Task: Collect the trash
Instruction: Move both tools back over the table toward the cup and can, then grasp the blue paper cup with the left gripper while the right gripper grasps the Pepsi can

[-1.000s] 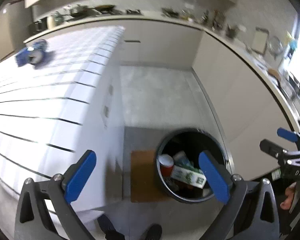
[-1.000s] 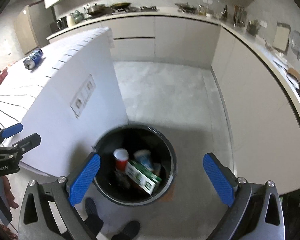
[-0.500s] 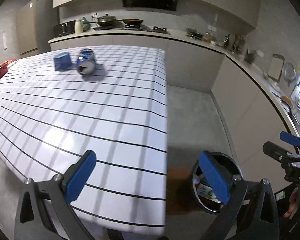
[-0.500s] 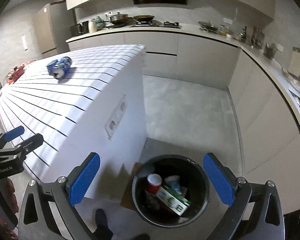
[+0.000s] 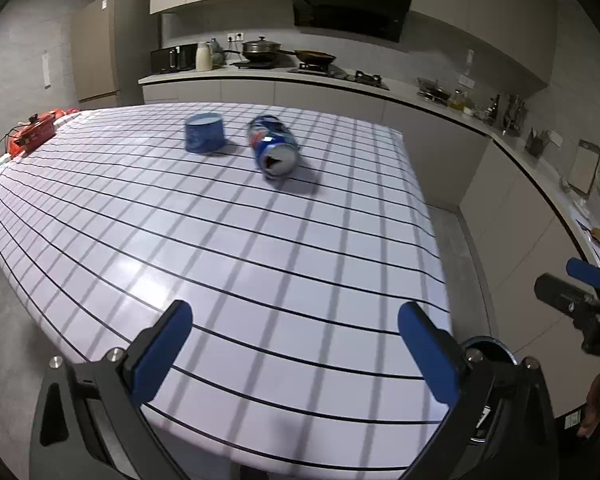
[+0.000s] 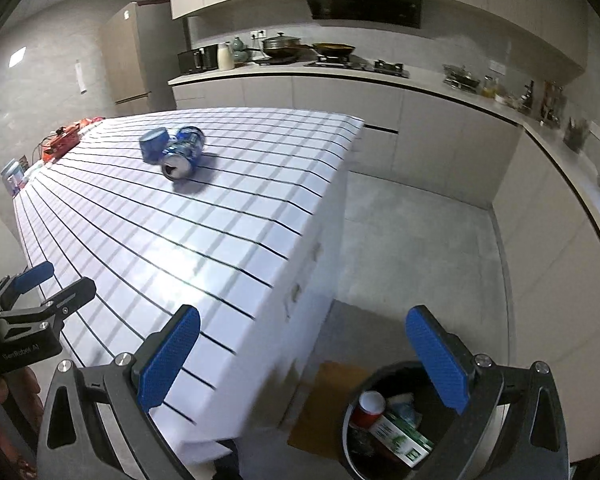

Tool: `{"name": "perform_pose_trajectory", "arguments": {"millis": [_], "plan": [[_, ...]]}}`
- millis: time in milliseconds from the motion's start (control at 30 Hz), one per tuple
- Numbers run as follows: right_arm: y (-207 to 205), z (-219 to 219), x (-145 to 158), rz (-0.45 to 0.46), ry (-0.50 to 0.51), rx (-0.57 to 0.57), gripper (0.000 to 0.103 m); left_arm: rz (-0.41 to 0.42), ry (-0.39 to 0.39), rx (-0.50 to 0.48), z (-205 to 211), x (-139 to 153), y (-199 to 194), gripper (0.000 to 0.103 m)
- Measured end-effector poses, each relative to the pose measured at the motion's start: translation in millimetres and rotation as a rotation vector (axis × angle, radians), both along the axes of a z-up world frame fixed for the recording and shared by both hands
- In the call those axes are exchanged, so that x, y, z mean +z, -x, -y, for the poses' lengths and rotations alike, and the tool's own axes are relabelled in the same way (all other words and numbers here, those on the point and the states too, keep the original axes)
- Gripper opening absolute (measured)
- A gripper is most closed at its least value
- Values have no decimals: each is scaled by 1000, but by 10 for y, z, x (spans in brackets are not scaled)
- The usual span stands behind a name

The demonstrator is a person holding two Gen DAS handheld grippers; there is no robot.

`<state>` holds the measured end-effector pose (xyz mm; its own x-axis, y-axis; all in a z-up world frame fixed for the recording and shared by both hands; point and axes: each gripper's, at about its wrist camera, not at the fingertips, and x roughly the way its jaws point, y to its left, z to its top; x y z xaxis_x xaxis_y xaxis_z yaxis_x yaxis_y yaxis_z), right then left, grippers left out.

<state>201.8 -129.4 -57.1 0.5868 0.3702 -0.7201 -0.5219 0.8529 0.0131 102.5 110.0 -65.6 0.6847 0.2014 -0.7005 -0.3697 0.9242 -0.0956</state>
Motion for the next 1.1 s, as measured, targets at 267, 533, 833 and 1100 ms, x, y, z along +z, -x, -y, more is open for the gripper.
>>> {"name": "perform_pose_trajectory", "arguments": {"millis": [267, 533, 833, 1100], "plan": [[-4, -607, 71, 8, -12, 42, 103, 12, 8, 28, -522, 14, 17, 103], [-36, -1078, 82, 6, -28, 57, 103, 21, 20, 38, -959, 2, -11, 103], [-234, -1635, 93, 15, -45, 87, 103, 7, 8, 46, -1491, -56, -196, 103], [-682, -2319, -38, -7, -26, 124, 100, -1, 26, 21, -2018, -226, -676, 103]]}}
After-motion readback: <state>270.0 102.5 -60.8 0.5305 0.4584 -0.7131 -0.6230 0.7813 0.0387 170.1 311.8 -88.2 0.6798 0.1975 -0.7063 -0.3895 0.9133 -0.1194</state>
